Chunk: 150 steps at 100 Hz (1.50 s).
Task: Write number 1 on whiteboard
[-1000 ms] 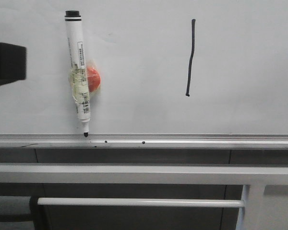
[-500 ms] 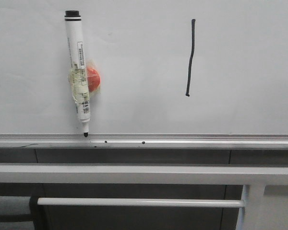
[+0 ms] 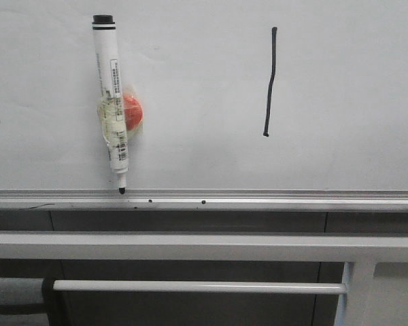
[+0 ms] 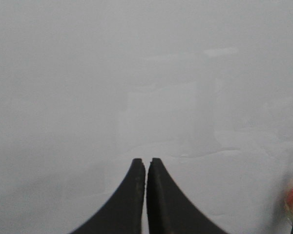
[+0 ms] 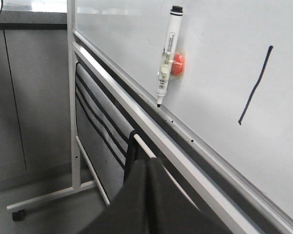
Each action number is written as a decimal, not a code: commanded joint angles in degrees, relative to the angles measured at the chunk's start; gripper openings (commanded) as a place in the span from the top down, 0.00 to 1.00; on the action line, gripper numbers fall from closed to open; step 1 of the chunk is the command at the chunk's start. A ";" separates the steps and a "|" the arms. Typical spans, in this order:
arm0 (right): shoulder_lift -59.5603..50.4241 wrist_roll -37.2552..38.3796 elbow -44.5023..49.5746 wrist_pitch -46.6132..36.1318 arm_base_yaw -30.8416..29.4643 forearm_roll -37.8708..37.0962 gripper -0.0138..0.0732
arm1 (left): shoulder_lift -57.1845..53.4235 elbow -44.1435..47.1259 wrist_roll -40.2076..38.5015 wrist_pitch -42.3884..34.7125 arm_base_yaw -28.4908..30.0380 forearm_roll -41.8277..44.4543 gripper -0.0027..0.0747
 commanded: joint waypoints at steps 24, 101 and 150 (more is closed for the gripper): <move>0.41 0.07 -1.50 -4.72 0.05 -0.86 0.91 | 0.04 -1.81 0.14 1.16 -0.48 3.25 0.99; 0.41 0.07 -1.50 -4.72 0.05 -0.86 0.91 | -22.75 -0.26 -2.89 -41.24 47.14 3.25 0.99; 0.41 0.07 -1.50 -4.72 0.05 -0.86 0.91 | -26.36 4.45 -15.14 -51.39 70.52 3.64 0.99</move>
